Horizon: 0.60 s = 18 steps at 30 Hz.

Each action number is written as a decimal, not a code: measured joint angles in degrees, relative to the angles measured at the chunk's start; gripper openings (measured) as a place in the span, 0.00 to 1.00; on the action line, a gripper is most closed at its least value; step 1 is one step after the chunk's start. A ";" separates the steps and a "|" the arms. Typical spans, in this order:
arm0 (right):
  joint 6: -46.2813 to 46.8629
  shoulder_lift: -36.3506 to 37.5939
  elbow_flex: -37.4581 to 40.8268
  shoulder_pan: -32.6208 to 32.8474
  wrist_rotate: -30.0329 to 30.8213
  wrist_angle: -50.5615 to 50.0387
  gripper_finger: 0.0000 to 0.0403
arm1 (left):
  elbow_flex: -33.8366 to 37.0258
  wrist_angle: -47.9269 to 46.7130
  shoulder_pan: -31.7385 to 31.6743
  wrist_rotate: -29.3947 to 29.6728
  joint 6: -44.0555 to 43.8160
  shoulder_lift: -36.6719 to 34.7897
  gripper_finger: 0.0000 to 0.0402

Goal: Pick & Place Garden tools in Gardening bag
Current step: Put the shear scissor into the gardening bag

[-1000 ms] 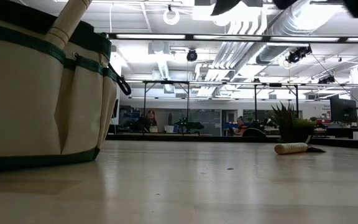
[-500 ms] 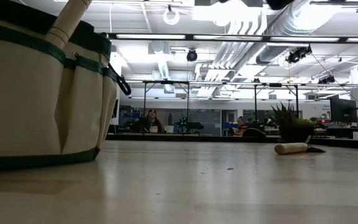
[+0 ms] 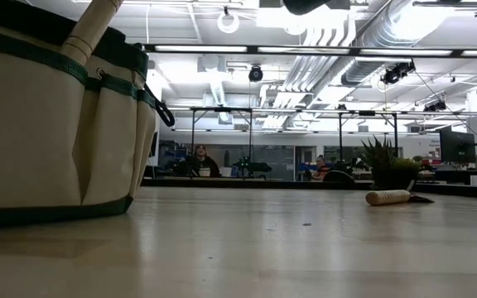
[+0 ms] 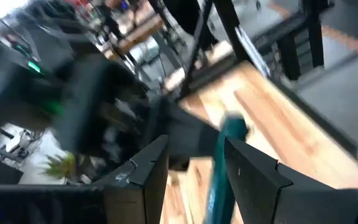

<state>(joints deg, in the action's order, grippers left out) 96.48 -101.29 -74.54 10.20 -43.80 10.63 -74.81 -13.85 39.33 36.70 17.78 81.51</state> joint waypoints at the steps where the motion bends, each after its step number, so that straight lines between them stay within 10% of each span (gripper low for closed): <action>1: -0.31 -0.06 -0.10 -0.15 0.06 0.11 0.08 | -0.39 -0.64 0.00 -0.41 0.01 0.70 0.38; 18: -3.56 -0.14 -0.51 -1.01 0.18 -0.59 0.08 | -0.71 -2.54 -3.83 -6.17 -0.02 4.68 0.38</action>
<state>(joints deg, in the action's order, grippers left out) 92.92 -101.43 -75.05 9.19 -43.62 10.04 -75.53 -16.39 35.50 30.54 17.76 86.19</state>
